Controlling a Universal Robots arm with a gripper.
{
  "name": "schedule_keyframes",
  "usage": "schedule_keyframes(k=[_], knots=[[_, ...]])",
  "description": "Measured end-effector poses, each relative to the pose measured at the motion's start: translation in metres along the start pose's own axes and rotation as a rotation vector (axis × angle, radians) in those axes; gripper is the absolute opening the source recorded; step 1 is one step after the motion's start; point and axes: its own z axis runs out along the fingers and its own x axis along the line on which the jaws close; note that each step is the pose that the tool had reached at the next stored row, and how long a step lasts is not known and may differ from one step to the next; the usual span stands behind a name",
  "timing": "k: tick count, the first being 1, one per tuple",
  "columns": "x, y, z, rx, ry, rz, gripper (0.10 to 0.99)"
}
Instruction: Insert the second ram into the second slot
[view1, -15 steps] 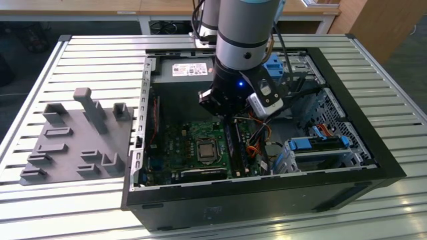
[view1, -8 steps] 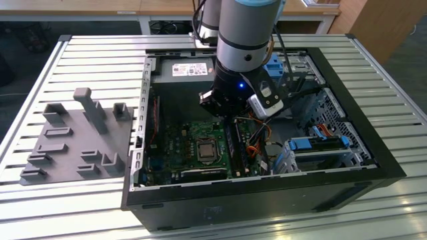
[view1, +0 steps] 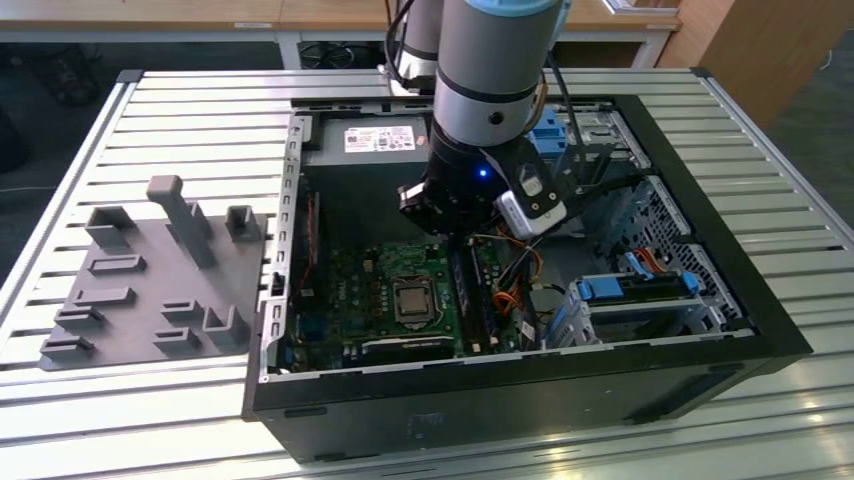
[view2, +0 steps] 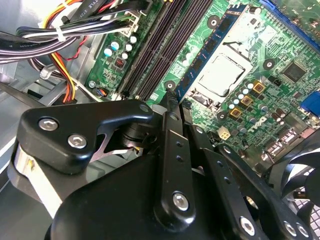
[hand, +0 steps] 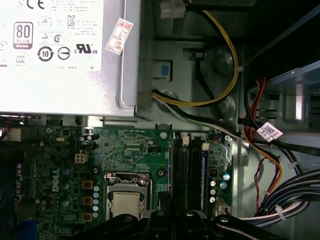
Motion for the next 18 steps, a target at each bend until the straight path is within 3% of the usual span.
schedule_keyframes(k=[18], knots=[[0.0002,-0.0001,0.0035,0.0,0.0,0.0,0.137]])
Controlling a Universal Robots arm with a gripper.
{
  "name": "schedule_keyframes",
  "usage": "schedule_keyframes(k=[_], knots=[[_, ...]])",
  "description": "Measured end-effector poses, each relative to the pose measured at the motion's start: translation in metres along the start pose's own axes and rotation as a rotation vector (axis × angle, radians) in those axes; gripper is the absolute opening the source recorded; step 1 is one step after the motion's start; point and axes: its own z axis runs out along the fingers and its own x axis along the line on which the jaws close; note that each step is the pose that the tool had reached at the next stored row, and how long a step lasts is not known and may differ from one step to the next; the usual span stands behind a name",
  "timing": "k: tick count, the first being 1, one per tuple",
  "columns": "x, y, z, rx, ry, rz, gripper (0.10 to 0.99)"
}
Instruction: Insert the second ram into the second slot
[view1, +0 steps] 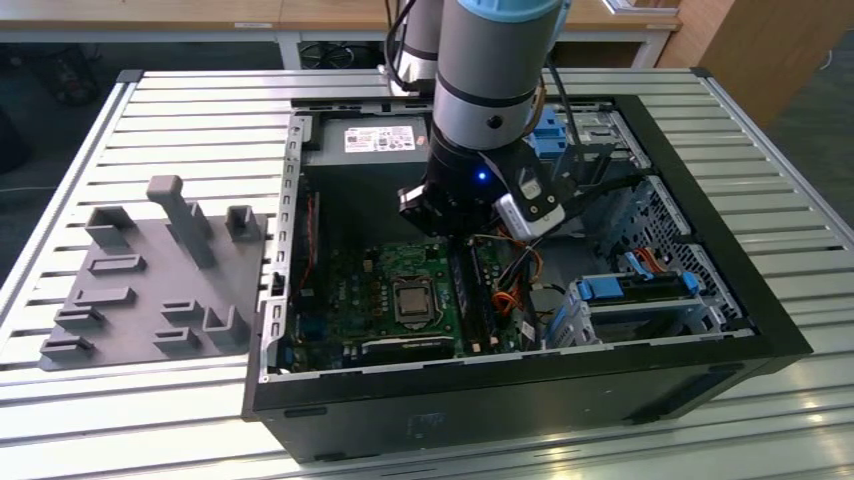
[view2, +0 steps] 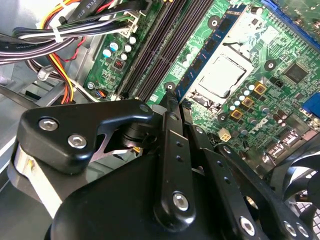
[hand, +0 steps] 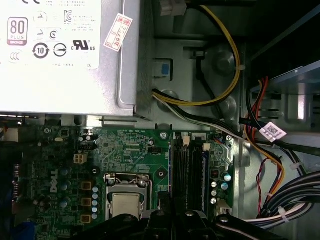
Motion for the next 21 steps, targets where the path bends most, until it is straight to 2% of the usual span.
schedule_keyframes(k=[14,21], knots=[[-0.002,-0.0003,0.0024,0.0,0.0,0.003,0.137],[-0.002,-0.008,0.0026,0.0,0.0,0.004,0.137]])
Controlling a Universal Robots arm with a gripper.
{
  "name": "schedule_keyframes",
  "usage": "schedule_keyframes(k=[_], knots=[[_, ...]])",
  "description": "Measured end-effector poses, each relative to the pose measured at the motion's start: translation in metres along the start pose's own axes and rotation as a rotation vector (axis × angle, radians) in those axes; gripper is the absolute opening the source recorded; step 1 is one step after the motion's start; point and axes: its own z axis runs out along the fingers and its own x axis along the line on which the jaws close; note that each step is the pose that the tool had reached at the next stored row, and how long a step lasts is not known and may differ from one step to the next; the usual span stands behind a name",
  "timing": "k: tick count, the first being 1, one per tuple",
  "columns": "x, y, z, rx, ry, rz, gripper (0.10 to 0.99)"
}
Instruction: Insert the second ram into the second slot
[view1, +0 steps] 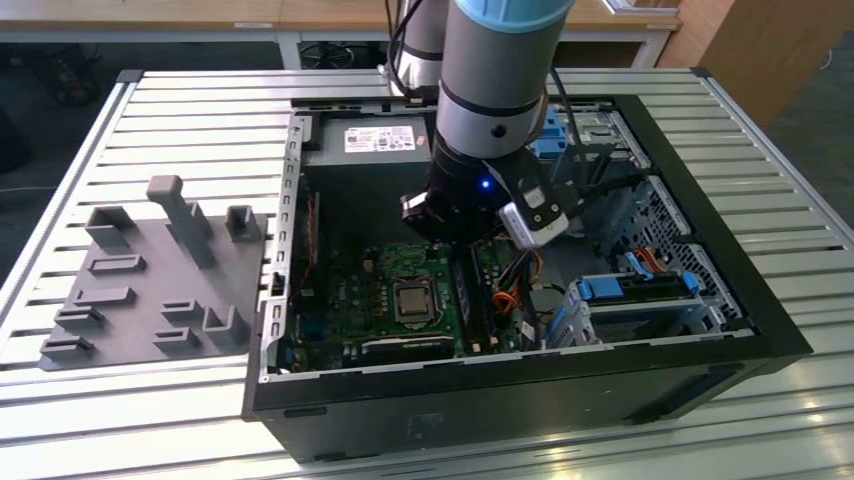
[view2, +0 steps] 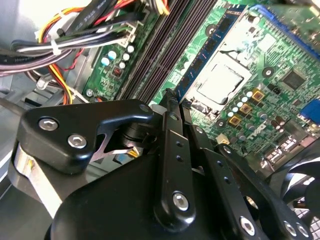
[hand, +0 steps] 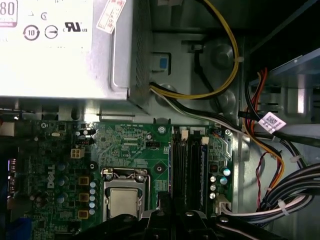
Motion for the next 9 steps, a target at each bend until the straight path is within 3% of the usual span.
schedule_keyframes(k=[9], knots=[[-0.0019,-0.0039,0.0005,0.0,-0.0003,0.009,0.137]])
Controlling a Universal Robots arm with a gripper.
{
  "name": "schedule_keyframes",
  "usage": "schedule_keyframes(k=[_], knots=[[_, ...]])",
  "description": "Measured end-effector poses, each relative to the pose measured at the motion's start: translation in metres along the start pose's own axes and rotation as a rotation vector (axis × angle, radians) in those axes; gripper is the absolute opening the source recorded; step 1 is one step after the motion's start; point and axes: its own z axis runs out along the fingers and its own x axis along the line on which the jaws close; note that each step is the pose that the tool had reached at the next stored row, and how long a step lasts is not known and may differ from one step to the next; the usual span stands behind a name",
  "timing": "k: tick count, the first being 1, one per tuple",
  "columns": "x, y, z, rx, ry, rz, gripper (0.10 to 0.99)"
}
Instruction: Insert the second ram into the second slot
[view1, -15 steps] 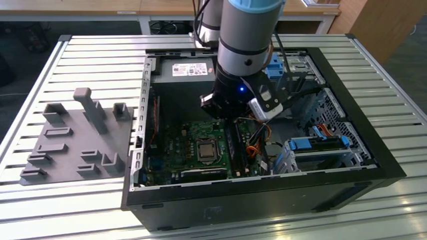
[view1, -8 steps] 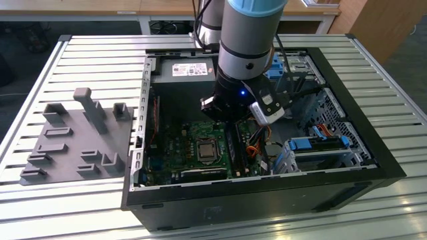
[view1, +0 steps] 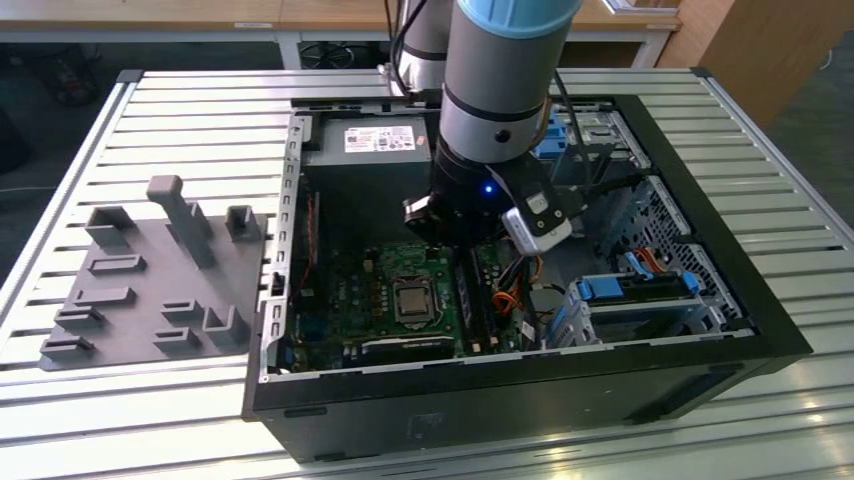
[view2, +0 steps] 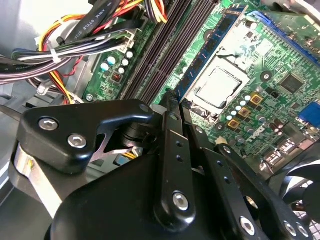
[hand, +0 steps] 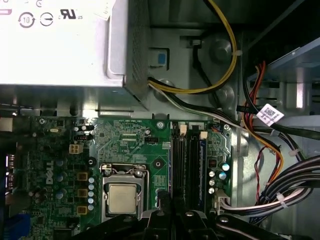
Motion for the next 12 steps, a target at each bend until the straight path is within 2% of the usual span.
schedule_keyframes(k=[12], knots=[[-0.0006,-0.0002,0.0032,0.0,-0.0003,0.011,0.137]])
